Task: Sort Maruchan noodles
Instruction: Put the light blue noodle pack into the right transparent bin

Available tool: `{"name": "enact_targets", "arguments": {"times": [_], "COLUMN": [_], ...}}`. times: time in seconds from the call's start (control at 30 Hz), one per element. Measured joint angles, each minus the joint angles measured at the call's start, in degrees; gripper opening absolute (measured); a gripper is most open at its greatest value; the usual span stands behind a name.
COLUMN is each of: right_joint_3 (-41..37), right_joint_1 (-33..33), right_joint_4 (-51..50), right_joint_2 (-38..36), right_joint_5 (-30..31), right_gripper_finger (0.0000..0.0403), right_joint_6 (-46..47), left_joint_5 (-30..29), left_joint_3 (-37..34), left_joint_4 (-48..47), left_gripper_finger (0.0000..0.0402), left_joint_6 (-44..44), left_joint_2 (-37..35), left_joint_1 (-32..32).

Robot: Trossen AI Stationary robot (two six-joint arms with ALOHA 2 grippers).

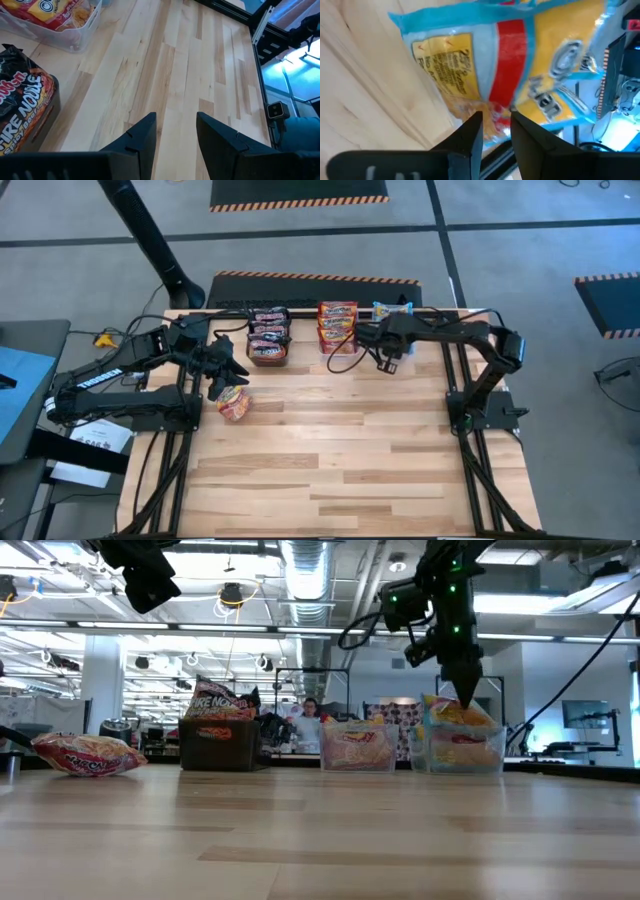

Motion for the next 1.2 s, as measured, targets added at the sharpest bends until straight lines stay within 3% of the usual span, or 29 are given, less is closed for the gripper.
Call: {"name": "enact_targets", "arguments": {"times": [0.17,0.37,0.63,0.77,1.03,1.2], "right_joint_3": [3.45,5.97,5.94,5.94,5.90,5.90], "right_joint_1": [-0.11,-2.74,-8.62,-11.05,-11.70,-11.69], "right_joint_4": [-5.06,-5.19,-2.08,-0.67,-0.83,1.29], "right_joint_2": [0.00,-0.02,-0.02,-0.02,0.37,0.37], "right_joint_5": [-1.06,-15.86,-22.12,-29.07,-34.99,-34.96], "right_gripper_finger": [0.0122,0.0121,0.0121,0.0120,0.0109,0.0107], "right_joint_6": [0.63,-0.10,-2.90,-4.40,-5.73,-5.70], "left_joint_5": [-0.02,-0.02,-0.02,-0.02,0.00,-0.02], "left_joint_3": [0.00,0.02,0.02,0.02,0.02,0.02], "left_joint_4": [0.00,0.00,0.00,0.00,0.00,-0.02], "left_gripper_finger": [0.0125,0.0125,0.0125,0.0125,0.0125,0.0125], "left_joint_6": [0.17,0.20,0.22,0.22,0.25,0.26], "left_joint_2": [0.00,0.00,0.00,0.00,0.00,0.00], "left_joint_1": [-0.02,0.00,0.00,-0.02,-0.02,-0.02]}}
